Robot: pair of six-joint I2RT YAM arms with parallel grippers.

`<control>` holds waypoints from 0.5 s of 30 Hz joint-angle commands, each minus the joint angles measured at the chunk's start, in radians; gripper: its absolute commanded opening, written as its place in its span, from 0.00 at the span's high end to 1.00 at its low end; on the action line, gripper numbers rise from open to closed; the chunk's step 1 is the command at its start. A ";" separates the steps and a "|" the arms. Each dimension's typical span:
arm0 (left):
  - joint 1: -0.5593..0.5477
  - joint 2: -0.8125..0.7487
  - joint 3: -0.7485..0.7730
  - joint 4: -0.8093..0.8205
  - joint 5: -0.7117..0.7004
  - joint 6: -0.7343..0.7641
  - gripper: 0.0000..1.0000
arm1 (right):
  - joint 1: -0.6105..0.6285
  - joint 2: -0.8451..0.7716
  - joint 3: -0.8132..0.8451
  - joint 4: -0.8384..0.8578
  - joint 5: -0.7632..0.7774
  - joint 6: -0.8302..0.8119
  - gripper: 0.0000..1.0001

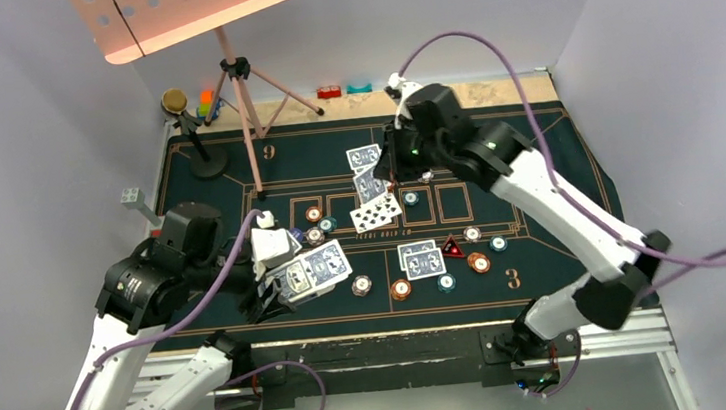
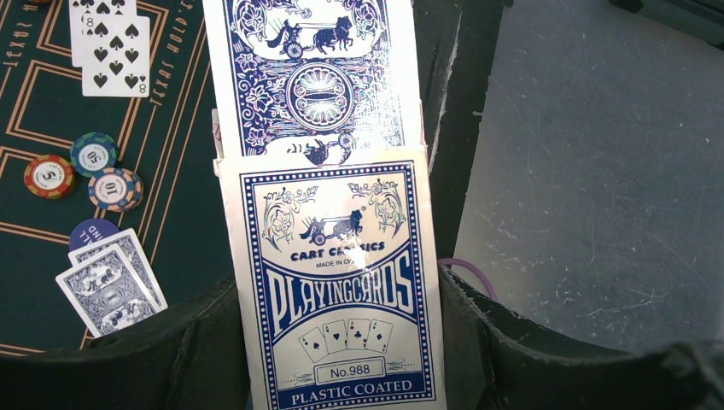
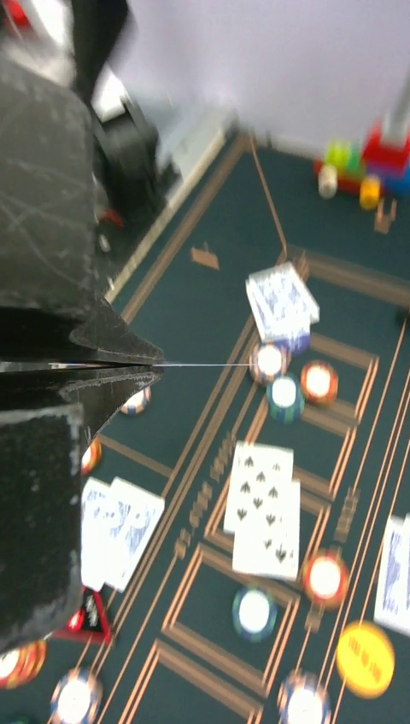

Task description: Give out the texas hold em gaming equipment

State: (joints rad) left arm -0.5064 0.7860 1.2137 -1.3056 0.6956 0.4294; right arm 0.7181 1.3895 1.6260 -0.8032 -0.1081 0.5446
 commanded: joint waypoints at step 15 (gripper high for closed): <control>0.000 0.002 0.032 0.006 0.035 0.000 1.00 | 0.246 0.707 0.432 -0.399 0.916 -0.107 1.00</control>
State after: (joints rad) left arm -0.5064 0.7845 1.2137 -1.3113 0.6994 0.4294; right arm 0.9409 2.0510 1.9816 -1.1202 0.6147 0.4431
